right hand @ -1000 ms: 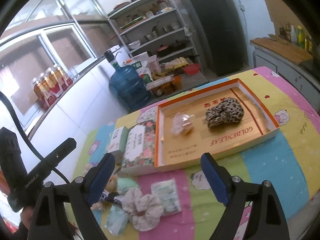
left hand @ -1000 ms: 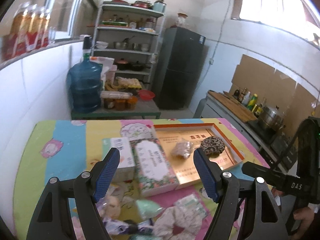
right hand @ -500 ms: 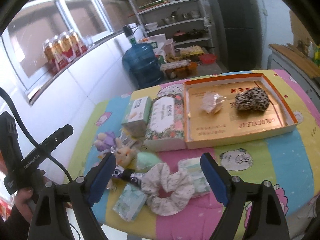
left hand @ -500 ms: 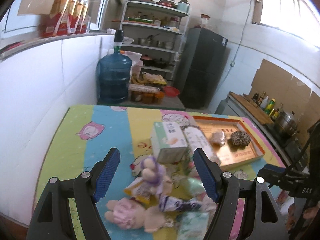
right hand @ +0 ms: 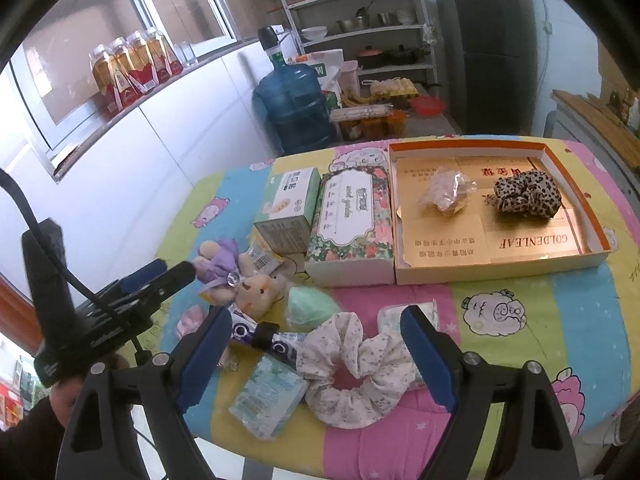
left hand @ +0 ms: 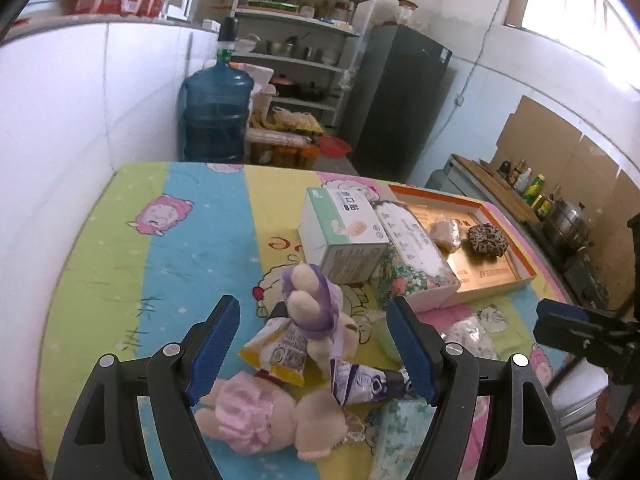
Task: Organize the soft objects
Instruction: 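Grasp the purple-hooded plush doll with the left tool while the right tool grasps the bagged green sponge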
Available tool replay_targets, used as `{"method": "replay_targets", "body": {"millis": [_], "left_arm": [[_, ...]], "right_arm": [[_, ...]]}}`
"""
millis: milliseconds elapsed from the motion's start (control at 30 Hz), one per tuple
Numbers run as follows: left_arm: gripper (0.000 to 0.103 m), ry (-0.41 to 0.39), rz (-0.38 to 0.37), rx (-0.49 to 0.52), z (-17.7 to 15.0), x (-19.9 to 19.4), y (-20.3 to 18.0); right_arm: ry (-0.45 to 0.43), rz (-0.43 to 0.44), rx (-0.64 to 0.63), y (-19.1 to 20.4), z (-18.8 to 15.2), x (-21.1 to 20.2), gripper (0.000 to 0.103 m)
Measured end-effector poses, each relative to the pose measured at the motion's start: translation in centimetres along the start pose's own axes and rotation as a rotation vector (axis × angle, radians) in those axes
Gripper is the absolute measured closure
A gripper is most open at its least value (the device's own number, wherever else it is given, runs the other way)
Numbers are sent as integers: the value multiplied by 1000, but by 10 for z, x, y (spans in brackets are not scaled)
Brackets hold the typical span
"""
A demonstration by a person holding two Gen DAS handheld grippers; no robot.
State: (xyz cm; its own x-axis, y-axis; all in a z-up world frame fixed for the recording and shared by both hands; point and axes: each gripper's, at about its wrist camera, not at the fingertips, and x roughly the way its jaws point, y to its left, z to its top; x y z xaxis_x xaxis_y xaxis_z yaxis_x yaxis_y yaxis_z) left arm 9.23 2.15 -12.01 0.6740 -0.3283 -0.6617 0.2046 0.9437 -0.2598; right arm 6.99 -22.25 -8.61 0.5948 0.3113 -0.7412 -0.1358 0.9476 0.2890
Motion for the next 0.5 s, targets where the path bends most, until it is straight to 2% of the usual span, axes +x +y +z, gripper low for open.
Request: {"method": "replay_targets", "body": {"millis": [133,367,467,500], "left_arm": [[39,26,-7,8,3,21,-2],[46,65,-30,5,3,45,-5],[57,72,-31,1,2,50,-5],[65,73,-29,-4,3,52,-4]], "right_arm": [[22,4,-9,-2,-3,11,24],[62,44,-46,0,0,31,25],[98,64,-55,1,4,46,25],[109,69,-56,1,4,51,25]]}}
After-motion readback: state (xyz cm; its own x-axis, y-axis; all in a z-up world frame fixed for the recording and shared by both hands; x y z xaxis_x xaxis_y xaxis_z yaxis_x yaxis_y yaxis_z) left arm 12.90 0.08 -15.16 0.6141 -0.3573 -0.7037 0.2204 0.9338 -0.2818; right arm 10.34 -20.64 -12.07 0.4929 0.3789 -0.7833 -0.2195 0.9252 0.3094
